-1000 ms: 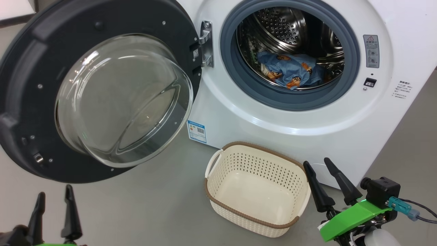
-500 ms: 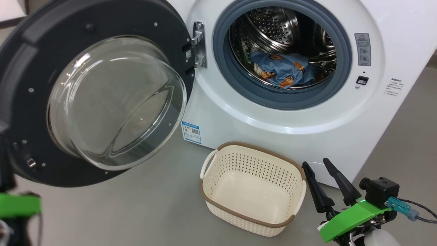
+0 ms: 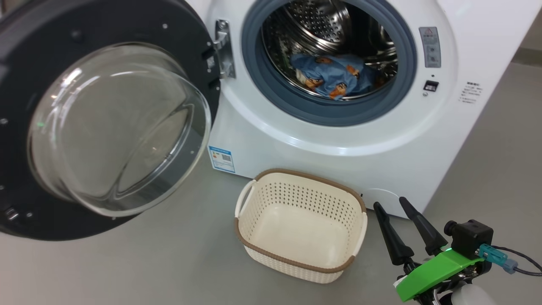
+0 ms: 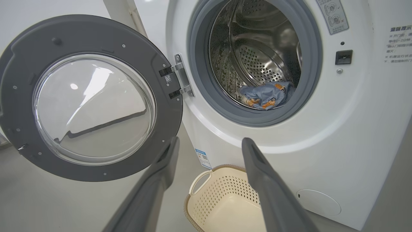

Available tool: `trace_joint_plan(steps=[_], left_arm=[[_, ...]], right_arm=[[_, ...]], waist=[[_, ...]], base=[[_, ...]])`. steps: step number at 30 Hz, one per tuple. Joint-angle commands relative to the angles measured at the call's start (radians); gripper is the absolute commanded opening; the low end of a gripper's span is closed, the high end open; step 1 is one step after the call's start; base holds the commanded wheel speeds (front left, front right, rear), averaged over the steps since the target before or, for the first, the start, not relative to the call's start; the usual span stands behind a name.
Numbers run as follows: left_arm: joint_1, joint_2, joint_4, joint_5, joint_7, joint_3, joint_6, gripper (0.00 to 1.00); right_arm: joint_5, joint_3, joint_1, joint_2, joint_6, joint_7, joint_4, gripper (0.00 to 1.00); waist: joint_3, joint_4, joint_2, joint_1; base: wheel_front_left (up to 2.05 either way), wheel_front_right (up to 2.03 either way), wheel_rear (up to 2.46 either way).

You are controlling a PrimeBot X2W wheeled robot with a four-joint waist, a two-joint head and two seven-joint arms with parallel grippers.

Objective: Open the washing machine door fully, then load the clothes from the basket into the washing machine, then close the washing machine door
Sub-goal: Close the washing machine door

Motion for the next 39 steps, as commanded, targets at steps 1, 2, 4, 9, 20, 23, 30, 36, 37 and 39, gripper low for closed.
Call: trace_joint_plan(steps=[1, 2, 4, 9, 20, 23, 30, 36, 37, 39], left_arm=[[-0.051, 0.068, -0.005, -0.006, 0.012, 0.036, 0.004, 0.0], [-0.068, 0.084, 0.021, -0.012, 0.02, 0.043, 0.006, 0.0], [-0.103, 0.116, 0.08, -0.031, 0.034, 0.064, 0.009, 0.0], [-0.186, 0.189, 0.246, -0.096, 0.086, 0.114, 0.01, 0.0], [-0.308, 0.327, 0.542, -0.156, 0.171, 0.164, 0.032, 0.0], [-0.326, 0.356, 0.602, -0.163, 0.188, 0.172, 0.044, 0.0], [-0.346, 0.399, 0.706, -0.175, 0.204, 0.186, 0.049, 0.0], [-0.357, 0.407, 0.765, -0.183, 0.241, 0.182, 0.047, 0.0], [-0.354, 0.41, 0.775, -0.179, 0.248, 0.176, 0.048, 0.0], [-0.354, 0.414, 0.794, -0.183, 0.255, 0.178, 0.047, 0.0]], right_arm=[[0.004, 0.019, -0.033, -0.012, 0.002, -0.012, -0.022, 1.0], [0.002, 0.019, -0.036, -0.013, 0.002, -0.012, -0.021, 1.0], [0.0, 0.016, -0.04, -0.014, 0.002, -0.012, -0.021, 1.0], [-0.006, 0.014, -0.051, -0.02, 0.002, -0.012, -0.021, 1.0], [-0.019, 0.012, -0.07, -0.029, 0.002, -0.012, -0.023, 1.0], [-0.02, 0.009, -0.07, -0.031, 0.002, -0.012, -0.023, 1.0], [-0.02, 0.006, -0.07, -0.034, 0.002, -0.012, -0.025, 1.0], [-0.022, 0.003, -0.07, -0.033, 0.002, -0.012, -0.024, 1.0], [-0.023, 0.002, -0.071, -0.032, 0.002, -0.012, -0.024, 1.0], [-0.023, 0.002, -0.072, -0.031, 0.002, -0.012, -0.025, 1.0]], waist=[[0.018, -0.019, -0.0001, -0.0001], [0.023, -0.026, -0.0001, -0.0001], [0.033, -0.042, -0.0001, -0.0001], [0.065, -0.076, -0.0001, -0.0001], [0.106, -0.133, -0.0001, -0.0001], [0.109, -0.142, -0.0001, -0.0001], [0.114, -0.157, -0.0001, -0.0001], [0.118, -0.164, -0.0001, -0.0001], [0.119, -0.165, -0.0001, -0.0001], [0.122, -0.168, -0.0001, -0.0001]], base=[[0.0, 0.0, 0.0], [0.0, 0.0, 0.0], [0.0, 0.0, 0.0], [0.0, 0.0, 0.0], [0.0, 0.0, 0.0], [0.0, 0.0, 0.0], [0.0, 0.0, 0.0], [0.0, 0.0, 0.0], [0.0, 0.0, 0.0], [0.0, 0.0, 0.0]])
